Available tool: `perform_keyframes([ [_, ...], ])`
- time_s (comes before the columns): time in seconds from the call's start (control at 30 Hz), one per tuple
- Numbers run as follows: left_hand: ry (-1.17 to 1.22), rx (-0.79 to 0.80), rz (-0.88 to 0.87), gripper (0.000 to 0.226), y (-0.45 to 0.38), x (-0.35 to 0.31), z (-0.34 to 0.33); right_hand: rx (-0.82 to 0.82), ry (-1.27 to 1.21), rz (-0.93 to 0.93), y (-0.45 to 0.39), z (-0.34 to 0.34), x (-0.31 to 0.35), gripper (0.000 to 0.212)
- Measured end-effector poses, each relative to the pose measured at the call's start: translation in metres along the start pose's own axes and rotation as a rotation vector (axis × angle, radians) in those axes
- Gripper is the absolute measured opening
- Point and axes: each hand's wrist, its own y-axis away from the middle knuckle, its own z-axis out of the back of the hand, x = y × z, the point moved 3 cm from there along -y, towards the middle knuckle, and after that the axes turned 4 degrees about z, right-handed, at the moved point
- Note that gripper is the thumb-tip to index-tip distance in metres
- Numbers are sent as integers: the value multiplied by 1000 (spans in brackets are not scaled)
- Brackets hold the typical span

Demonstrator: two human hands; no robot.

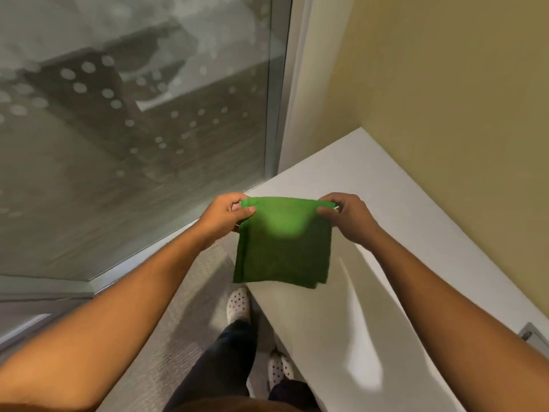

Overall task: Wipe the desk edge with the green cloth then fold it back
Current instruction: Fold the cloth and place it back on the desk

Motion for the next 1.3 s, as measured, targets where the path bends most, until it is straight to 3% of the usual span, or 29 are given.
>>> perform_keyframes([
  [0.1,-162,-10,24,8,-35,8,7,42,210,-21,-21,-16,-7,16],
  [0.23,-437,3,-84,26,-53,13,21,27,253,-88,-23,-27,-15,21],
  [0.5,-980,234,-726,26,-13,51,23,-16,455,174,50,-43,-34,16],
  [0.67,-1240,239,-886,28,1,75,4,122,530,176,70,-72,-46,14],
  [0.77,-1246,282,-824,39,6,81,-2,191,580,141,71,-78,-49,21],
  [0.9,-1070,159,-668,36,-2,65,-12,-19,636,265,48,-88,-27,9],
  [1.0,-1017,77,-424,42,-22,46,-27,52,708,194,16,-101,-14,34],
  [1.07,-1090,127,-269,57,-36,40,-35,185,730,95,3,-106,-15,47],
  [1.13,-1161,216,-177,55,-47,36,-39,271,802,57,-2,-105,-20,50],
  [1.23,-978,394,-43,43,-53,28,-45,288,758,-37,4,-93,-26,35],
  [1.3,-867,491,-30,31,-56,19,-52,235,575,-111,19,-82,-36,29],
])
